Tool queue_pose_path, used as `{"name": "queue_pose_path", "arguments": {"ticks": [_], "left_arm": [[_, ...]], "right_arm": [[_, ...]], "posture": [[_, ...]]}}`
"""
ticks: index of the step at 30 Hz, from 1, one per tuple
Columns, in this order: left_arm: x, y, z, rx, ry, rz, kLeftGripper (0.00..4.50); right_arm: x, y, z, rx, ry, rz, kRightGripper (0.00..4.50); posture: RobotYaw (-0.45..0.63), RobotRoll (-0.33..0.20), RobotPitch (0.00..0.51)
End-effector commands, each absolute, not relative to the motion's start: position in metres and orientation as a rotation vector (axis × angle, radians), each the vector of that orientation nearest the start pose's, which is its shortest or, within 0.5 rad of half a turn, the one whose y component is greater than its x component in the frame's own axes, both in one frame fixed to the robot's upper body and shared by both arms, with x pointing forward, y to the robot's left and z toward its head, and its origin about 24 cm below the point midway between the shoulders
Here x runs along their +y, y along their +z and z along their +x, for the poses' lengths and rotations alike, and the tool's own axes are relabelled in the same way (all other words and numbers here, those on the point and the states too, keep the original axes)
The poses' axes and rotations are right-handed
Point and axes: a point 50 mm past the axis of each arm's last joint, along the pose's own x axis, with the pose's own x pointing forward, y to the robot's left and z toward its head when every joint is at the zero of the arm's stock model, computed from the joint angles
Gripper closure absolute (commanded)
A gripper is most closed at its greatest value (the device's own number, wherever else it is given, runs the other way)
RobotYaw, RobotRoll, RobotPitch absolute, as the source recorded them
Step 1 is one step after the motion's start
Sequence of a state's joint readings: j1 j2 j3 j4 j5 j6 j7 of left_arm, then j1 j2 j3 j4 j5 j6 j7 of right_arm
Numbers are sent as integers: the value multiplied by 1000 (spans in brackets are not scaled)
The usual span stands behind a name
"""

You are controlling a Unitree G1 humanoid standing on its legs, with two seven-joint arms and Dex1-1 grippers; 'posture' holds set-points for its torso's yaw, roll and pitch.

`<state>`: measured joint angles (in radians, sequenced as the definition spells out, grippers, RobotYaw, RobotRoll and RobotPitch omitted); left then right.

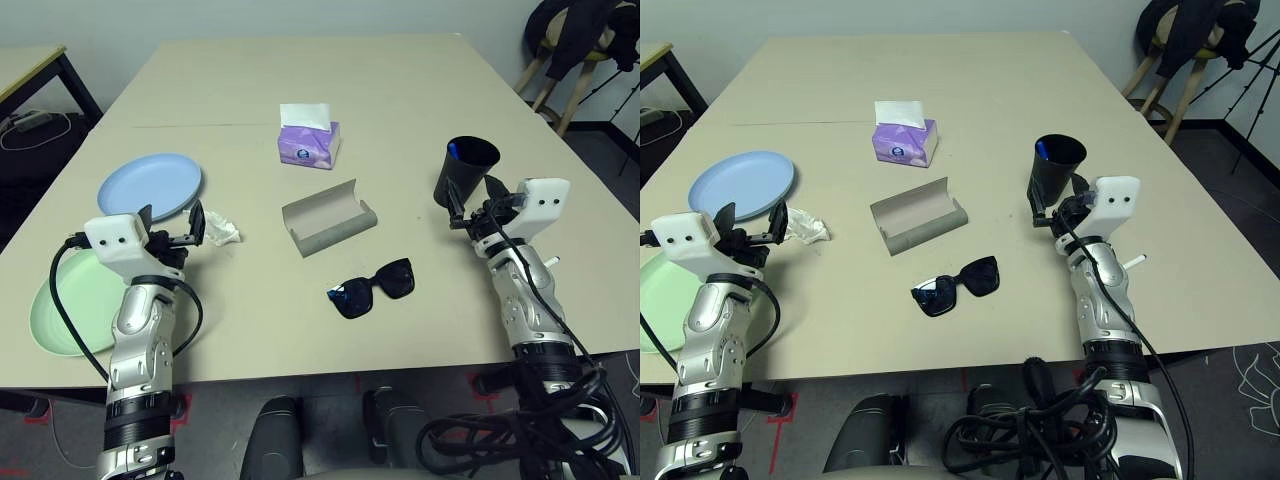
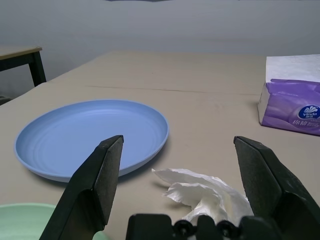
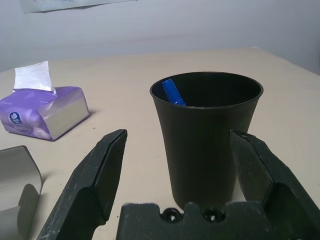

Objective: Organize and tidy the items on the table.

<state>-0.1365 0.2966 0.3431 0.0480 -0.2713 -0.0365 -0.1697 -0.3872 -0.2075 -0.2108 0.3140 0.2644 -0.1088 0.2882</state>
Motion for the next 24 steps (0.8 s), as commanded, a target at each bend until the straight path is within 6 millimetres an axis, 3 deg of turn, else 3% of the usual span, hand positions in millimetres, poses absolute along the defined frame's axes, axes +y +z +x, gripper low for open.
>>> {"name": "queue_pose_path", "arguments": {"ticks": [1,14,24], "left_arm": [[270,103,263,-225,144,32,0],[271,102,264,-217,142,36,0],[274,106,264,-223,144,44,0]], "right_arm": [[-215,103,323,-234,114,87,55],[-212,105,323,-239,122,82,55],[-219,98,309,-201,63,77,55]], "posture": [[89,0,115],[92,0,108],[90,0,109]]}}
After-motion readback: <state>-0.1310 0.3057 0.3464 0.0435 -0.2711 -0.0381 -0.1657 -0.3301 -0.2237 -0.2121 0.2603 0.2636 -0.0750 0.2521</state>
